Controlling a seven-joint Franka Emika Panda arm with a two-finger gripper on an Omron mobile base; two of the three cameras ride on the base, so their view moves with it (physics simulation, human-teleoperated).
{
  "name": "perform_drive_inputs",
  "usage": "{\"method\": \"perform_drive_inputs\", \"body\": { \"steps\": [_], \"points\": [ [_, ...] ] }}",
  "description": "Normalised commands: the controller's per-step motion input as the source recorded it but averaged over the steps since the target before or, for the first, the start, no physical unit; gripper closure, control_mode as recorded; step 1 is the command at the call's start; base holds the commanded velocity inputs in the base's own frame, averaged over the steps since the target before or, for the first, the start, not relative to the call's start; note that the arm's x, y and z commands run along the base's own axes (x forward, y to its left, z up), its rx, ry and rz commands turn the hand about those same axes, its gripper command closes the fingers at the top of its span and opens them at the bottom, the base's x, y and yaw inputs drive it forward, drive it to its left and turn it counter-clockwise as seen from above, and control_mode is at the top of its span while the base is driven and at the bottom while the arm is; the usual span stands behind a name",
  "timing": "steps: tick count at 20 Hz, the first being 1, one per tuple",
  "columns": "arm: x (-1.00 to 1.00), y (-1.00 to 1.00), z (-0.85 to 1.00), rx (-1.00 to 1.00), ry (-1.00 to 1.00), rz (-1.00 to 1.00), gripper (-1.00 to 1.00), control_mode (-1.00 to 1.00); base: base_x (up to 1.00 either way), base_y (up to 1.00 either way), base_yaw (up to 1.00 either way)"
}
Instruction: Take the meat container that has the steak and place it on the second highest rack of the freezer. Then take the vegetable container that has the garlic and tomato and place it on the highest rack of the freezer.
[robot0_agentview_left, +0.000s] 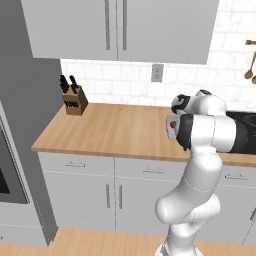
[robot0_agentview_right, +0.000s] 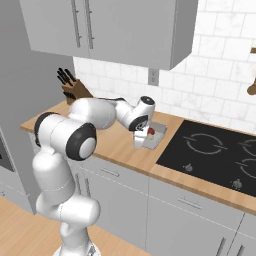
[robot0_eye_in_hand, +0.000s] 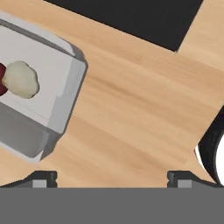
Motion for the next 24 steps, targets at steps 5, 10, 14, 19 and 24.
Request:
{"method": "perform_drive_inputs", "body": {
  "steps": [5,10,14,19,24],
  "points": [
    [0.38,-0.07,-0.15,0.00,0.00,0.00,-1.00,-1.00,0.00,0.00,0.00],
    [0.39,-0.06,-0.23,0.00,0.00,0.00,-1.00,-1.00,0.00,0.00,0.00],
    [0.52,-0.09,-0.30,0.00,0.02,0.00,-1.00,-1.00,0.00,0.00,0.00],
    [0.44,-0.13,-0.32,0.00,0.01,0.00,-1.00,-1.00,0.00,0.00,0.00],
    [0.31,-0.01,-0.39,0.00,0.01,0.00,1.00,-1.00,0.00,0.00,0.00]
  ]
}}
